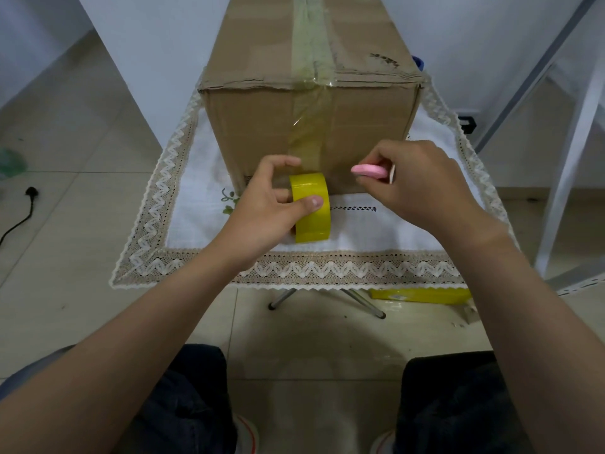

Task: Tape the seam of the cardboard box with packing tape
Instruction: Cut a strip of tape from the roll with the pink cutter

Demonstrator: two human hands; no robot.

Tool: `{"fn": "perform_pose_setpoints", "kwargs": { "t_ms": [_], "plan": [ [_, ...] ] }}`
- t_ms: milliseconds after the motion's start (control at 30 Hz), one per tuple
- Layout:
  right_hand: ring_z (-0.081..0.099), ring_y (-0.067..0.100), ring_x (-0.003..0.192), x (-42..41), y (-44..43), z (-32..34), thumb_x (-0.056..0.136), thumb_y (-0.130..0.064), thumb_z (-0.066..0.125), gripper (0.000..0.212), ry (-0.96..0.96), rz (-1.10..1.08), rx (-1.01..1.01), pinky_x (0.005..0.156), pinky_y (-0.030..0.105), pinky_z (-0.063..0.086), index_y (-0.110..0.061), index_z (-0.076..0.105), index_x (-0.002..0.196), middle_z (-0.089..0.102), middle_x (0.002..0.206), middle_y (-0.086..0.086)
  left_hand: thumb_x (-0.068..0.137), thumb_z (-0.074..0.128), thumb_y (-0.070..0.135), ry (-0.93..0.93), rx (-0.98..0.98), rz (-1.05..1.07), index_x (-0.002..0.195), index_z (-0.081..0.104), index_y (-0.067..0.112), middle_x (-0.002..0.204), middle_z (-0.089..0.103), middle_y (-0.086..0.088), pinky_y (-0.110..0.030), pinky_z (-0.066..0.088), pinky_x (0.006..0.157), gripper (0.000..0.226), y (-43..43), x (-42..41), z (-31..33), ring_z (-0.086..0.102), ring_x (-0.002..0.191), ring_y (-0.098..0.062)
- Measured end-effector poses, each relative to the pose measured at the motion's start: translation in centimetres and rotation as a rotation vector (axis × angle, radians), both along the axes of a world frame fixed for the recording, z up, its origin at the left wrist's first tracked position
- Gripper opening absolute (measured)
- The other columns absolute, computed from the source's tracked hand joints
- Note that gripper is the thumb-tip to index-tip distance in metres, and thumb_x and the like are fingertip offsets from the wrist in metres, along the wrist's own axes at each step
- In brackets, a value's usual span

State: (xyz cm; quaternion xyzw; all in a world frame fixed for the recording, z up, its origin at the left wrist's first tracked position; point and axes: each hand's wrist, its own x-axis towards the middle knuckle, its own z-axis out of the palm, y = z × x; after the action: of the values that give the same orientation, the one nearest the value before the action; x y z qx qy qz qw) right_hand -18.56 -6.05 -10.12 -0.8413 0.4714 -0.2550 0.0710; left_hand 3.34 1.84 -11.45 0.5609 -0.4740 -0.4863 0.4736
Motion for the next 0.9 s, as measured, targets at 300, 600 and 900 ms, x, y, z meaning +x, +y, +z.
{"fn": "perform_pose_setpoints", "kwargs": {
  "t_ms": [300, 600, 900],
  "plan": [
    [0.064, 0.015, 0.074, -4.1, -1.6, -1.7, 0.095, -0.047, 0.060, 0.020, -0.092, -0.220, 0.124, 0.068, 0.038, 0.055, -0.031, 0.068, 0.088, 0.071, 0.081, -0.011, 0.093, 0.076, 0.012, -0.026, 0.016, 0.055, 0.127, 0.044, 0.025, 0.086, 0.081, 0.001, -0.025, 0.062, 0.062, 0.049, -0.2, -0.7, 0.5, 0.079, 0.079, -0.010],
    [0.062, 0.033, 0.095, -6.2, -3.3, -3.8, 0.098, -0.035, 0.052, 0.024, -0.154, -0.447, 0.390, 0.078, 0.040, 0.049, -0.017, 0.065, 0.108, 0.067, 0.101, 0.008, 0.092, 0.077, 0.014, -0.069, 0.035, 0.026, 0.125, 0.046, 0.026, 0.087, 0.082, -0.001, -0.028, 0.063, 0.064, 0.047, 0.5, -1.4, 0.2, 0.080, 0.082, -0.016],
    [0.066, 0.024, 0.088, -4.2, -2.0, -1.1, 0.100, -0.039, 0.059, 0.020, -0.227, -0.424, 0.274, 0.077, 0.041, 0.058, -0.022, 0.068, 0.103, 0.072, 0.099, 0.001, 0.091, 0.077, 0.016, -0.081, 0.044, 0.019, 0.125, 0.045, 0.028, 0.089, 0.082, 0.000, -0.032, 0.064, 0.067, 0.049, 0.8, -1.3, 0.2, 0.080, 0.082, -0.017]
  ]
}}
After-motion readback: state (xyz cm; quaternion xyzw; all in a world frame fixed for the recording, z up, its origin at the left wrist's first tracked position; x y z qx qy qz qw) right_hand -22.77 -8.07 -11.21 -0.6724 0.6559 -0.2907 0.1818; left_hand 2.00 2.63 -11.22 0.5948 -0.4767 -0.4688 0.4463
